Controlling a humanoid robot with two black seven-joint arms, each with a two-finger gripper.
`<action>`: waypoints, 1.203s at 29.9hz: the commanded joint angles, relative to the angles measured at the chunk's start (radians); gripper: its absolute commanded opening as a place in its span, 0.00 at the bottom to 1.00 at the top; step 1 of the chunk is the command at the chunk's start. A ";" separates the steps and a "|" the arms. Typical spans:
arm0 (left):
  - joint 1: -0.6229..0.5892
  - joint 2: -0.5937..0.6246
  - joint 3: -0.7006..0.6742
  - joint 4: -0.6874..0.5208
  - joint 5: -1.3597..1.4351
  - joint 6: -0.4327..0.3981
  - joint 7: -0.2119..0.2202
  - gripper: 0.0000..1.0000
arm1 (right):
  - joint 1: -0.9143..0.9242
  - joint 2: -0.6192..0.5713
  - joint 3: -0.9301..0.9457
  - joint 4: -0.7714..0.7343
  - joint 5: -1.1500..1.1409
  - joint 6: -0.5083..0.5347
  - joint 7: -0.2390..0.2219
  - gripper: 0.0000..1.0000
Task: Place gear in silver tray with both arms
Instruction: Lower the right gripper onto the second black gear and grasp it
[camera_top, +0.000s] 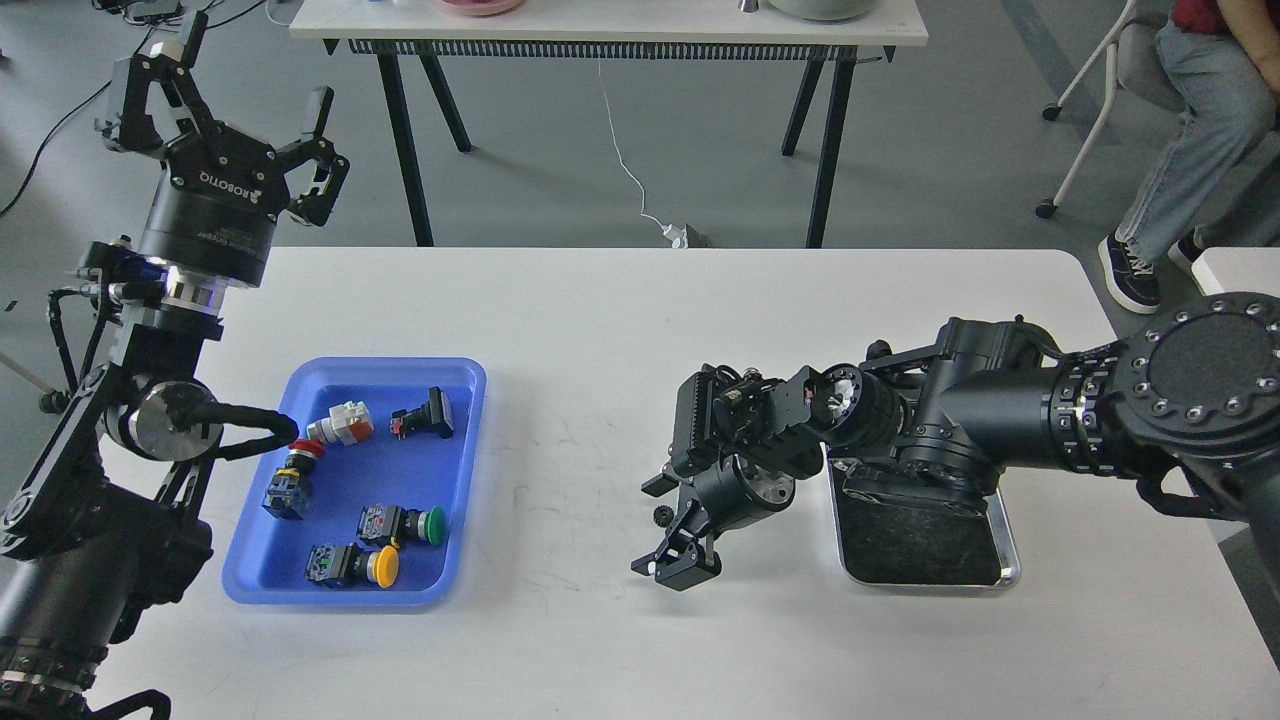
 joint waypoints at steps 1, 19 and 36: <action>0.000 -0.002 -0.001 0.000 0.000 0.000 0.000 1.00 | -0.014 0.000 0.001 -0.032 -0.014 -0.009 0.000 0.89; 0.000 -0.002 -0.003 0.000 0.000 0.000 0.000 1.00 | -0.068 0.000 0.001 -0.061 -0.014 -0.083 0.000 0.67; 0.000 0.000 -0.014 0.000 0.000 0.000 0.000 1.00 | -0.070 0.000 0.001 -0.072 -0.014 -0.077 0.000 0.35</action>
